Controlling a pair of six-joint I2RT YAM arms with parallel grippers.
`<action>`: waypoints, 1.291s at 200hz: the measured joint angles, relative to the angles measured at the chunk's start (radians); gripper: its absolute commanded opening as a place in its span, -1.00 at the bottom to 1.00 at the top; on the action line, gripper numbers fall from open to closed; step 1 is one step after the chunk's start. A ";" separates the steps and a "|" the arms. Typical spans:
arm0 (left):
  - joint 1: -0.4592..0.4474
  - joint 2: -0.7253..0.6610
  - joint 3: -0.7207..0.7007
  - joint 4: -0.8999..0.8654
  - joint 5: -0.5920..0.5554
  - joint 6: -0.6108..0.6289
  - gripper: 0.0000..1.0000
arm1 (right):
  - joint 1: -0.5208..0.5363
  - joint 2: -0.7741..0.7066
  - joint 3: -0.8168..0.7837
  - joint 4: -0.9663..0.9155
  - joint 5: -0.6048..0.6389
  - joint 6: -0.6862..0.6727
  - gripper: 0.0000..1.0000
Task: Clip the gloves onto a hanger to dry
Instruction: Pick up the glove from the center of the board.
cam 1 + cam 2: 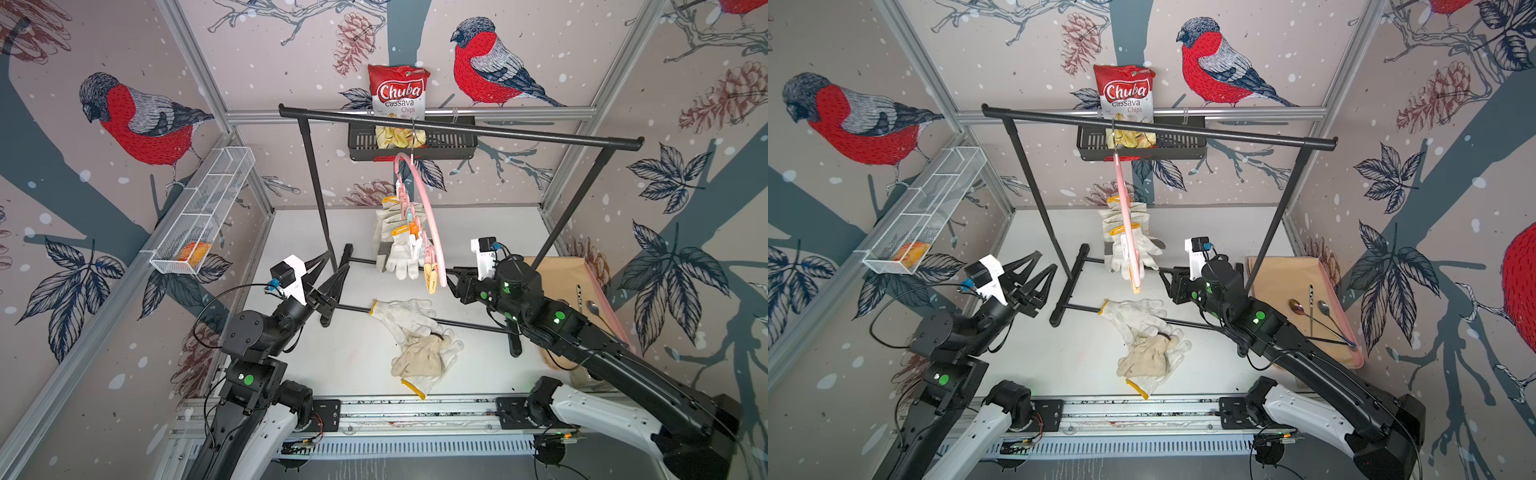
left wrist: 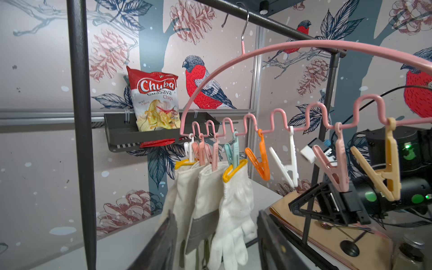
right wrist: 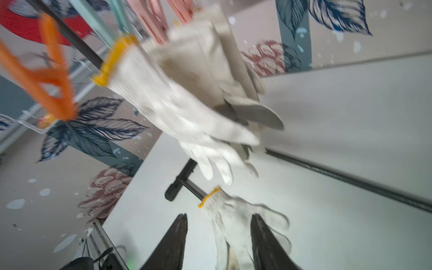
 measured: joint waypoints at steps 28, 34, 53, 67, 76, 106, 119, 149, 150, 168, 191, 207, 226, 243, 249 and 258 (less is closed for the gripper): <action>0.000 -0.064 -0.021 -0.108 -0.034 -0.098 0.07 | 0.019 0.008 -0.082 -0.089 -0.008 0.059 -0.02; 0.000 -0.072 -0.021 -0.130 -0.049 -0.120 0.08 | 0.029 0.012 -0.096 -0.101 -0.017 0.058 0.00; 0.000 -0.077 -0.010 -0.212 -0.111 -0.175 0.10 | 0.068 0.038 -0.119 -0.116 -0.059 0.051 0.04; 0.000 -0.062 0.011 -0.276 -0.148 -0.209 0.10 | 0.087 0.074 -0.120 -0.124 -0.093 0.036 0.05; 0.000 -0.044 0.023 -0.308 -0.169 -0.224 0.10 | 0.094 0.105 -0.119 -0.130 -0.111 0.026 0.05; 0.000 0.027 0.043 -0.409 -0.188 -0.274 0.11 | 0.098 0.207 -0.109 -0.150 -0.170 0.026 0.05; 0.000 0.031 0.038 -0.429 -0.191 -0.285 0.12 | 0.102 0.226 -0.116 -0.154 -0.188 0.026 0.05; 0.000 0.023 0.015 -0.441 -0.194 -0.327 0.14 | 0.096 0.256 -0.117 -0.143 -0.192 0.008 0.05; 0.000 0.024 0.014 -0.442 -0.195 -0.328 0.14 | 0.096 0.258 -0.116 -0.142 -0.192 0.006 0.05; 0.000 0.038 0.005 -0.453 -0.201 -0.358 0.11 | 0.081 0.315 -0.069 -0.132 -0.179 -0.055 0.01; 0.000 0.089 0.002 -0.469 -0.219 -0.427 -0.06 | 0.071 0.417 0.024 -0.124 -0.132 -0.158 -0.01; 0.000 0.148 -0.006 -0.479 -0.223 -0.504 -0.15 | 0.069 0.464 0.064 -0.130 -0.109 -0.210 -0.01; 0.000 0.212 -0.061 -0.488 -0.206 -0.633 -0.17 | 0.063 0.486 0.093 -0.132 -0.085 -0.236 0.00; -0.019 0.241 -0.164 -0.485 -0.163 -0.788 -0.16 | 0.052 0.484 0.101 -0.130 -0.063 -0.239 0.01; -0.037 0.237 -0.201 -0.485 -0.157 -0.850 -0.16 | 0.048 0.478 0.100 -0.132 -0.059 -0.238 0.01; -0.059 0.236 -0.235 -0.469 -0.153 -0.905 -0.16 | 0.041 0.463 0.094 -0.130 -0.055 -0.235 0.01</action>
